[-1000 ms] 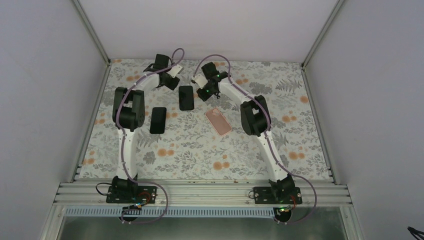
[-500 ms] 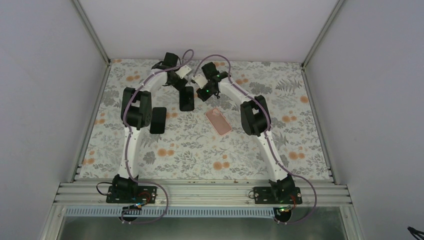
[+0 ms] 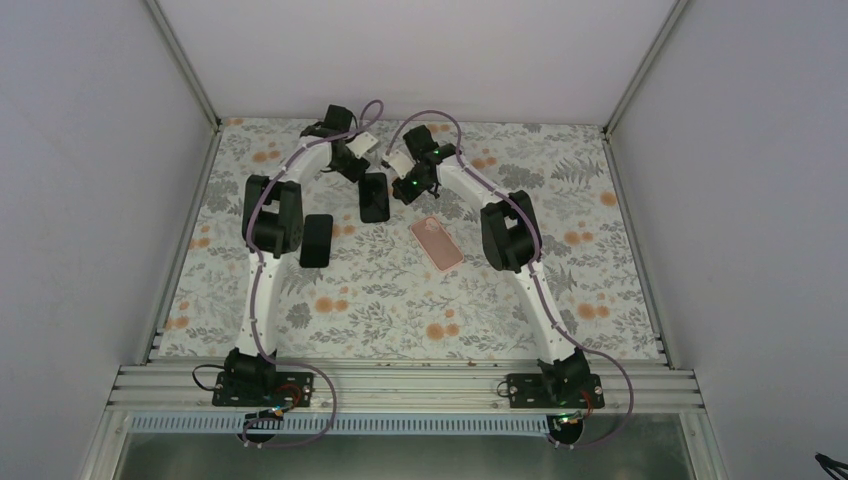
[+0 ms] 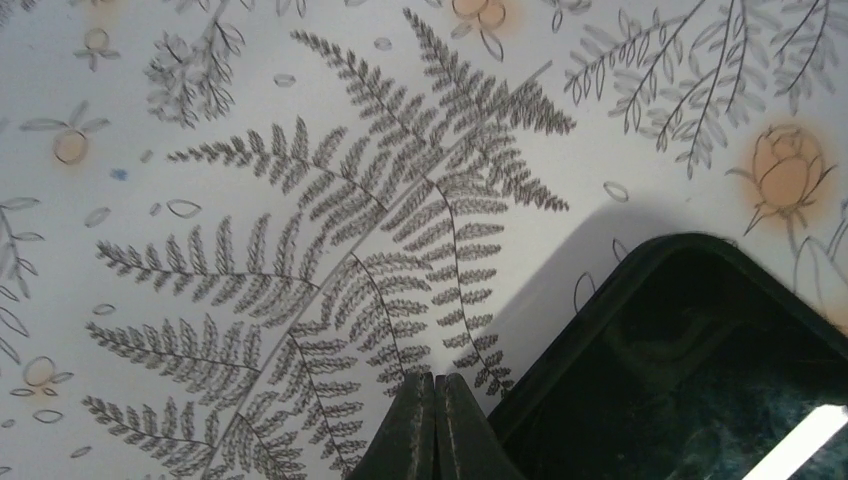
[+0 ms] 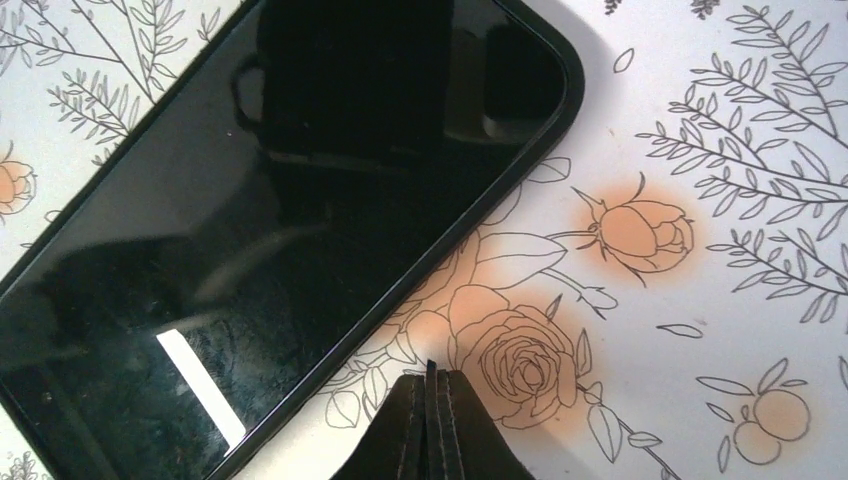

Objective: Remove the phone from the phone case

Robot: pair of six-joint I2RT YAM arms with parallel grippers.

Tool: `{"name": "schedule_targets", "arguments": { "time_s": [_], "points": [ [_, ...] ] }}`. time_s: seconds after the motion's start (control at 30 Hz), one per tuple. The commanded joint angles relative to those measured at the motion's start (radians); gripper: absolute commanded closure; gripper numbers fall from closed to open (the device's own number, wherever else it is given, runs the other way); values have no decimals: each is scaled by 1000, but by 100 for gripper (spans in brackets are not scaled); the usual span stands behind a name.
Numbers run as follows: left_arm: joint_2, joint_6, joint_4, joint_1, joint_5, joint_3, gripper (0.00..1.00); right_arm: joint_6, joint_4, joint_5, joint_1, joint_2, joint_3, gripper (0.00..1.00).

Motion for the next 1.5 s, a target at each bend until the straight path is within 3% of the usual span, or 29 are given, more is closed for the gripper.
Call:
{"name": "schedule_targets", "arguments": {
  "time_s": [0.0,0.33,0.73,1.2,1.47],
  "points": [
    [-31,20,24,-2,-31,-89,98,-27,-20,-47,5,-17,-11,97],
    [-140,65,37,-19,13,-280,98,-74,-56,-78,18,-7,22,97],
    [-321,43,31,-40,36,-500,98,-54,-11,30,18,47,90,97],
    [-371,-12,150,-91,51,-736,98,16,6,9,-23,57,89,97],
    [-401,-10,162,-178,97,-824,98,34,-9,-33,-28,117,138,98]
  ]
}}
